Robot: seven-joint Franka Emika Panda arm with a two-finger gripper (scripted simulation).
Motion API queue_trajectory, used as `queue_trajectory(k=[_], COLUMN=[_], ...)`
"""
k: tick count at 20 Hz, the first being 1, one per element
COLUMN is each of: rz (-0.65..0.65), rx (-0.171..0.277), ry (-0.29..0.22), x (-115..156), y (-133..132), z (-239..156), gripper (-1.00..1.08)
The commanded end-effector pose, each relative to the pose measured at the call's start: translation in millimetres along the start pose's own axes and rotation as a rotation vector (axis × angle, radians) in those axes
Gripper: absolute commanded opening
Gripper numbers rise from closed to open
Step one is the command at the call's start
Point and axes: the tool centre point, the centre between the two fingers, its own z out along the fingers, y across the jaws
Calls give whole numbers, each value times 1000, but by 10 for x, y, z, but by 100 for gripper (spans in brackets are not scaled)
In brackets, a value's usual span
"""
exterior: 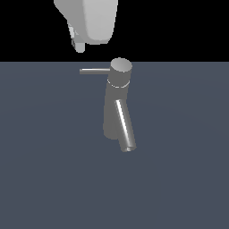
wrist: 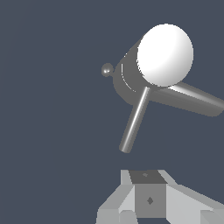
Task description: Turn on the faucet by rotating a designated handle.
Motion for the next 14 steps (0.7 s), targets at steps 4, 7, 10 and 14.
queue_trajectory(k=[4,7,10,14], rz=[110,165,212,262], rx=[46,69,89,110], ry=[40,59,76,94], x=[90,146,199,262], y=[-136,-207,-267,-332], z=[206,305,388,472], gripper=[-100,-100,-100,-100])
